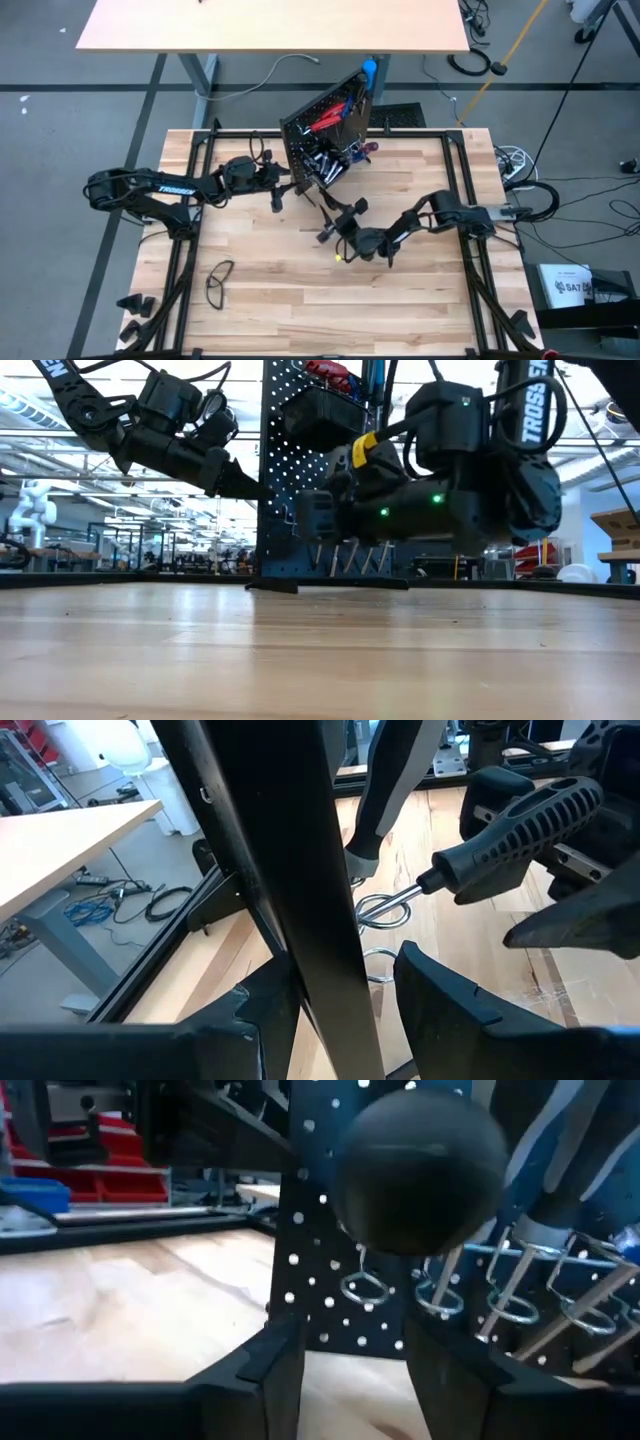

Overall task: Hang tools onto peg board
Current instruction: Hang the black screwdriver on the pegboard

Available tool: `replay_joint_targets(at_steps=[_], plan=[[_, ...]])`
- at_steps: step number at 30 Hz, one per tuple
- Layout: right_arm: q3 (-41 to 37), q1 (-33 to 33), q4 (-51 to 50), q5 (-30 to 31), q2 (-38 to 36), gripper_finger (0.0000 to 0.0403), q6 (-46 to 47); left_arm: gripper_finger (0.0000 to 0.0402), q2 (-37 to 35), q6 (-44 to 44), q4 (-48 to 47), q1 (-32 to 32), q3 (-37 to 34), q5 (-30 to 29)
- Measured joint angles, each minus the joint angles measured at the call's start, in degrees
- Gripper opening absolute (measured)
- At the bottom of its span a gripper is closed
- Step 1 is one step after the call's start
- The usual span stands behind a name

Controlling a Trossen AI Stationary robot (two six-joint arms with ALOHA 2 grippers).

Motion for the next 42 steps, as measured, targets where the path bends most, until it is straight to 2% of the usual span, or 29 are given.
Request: replay_joint_targets(at_steps=[9, 16, 24, 31, 42], plan=[[3.4, -0.5, 4.6, 2.6, 1.0, 0.0140, -10.2, 0.0162, 0.0, 0.0, -0.4, 0.0, 0.0, 0.0], [3.5, 0.4, 4.7, 4.5, 0.7, 0.0122, -11.0, 0.0162, 0.0, 0.0, -0.5, 0.0, 0.0, 0.0], [3.5, 0.7, 4.7, 3.7, -0.7, 0.0100, -13.4, 0.0162, 0.0, 0.0, -0.5, 0.0, 0.0, 0.0], [3.5, 0.7, 4.7, 2.2, -4.2, 0.0098, -18.1, 0.0162, 0.0, 0.0, -0.5, 0.0, 0.0, 0.0], [3.5, -0.3, 4.7, 1.5, -4.3, 0.0095, -12.8, 0.0162, 0.0, -0.3, -0.5, 0.0, 0.0, 0.0]])
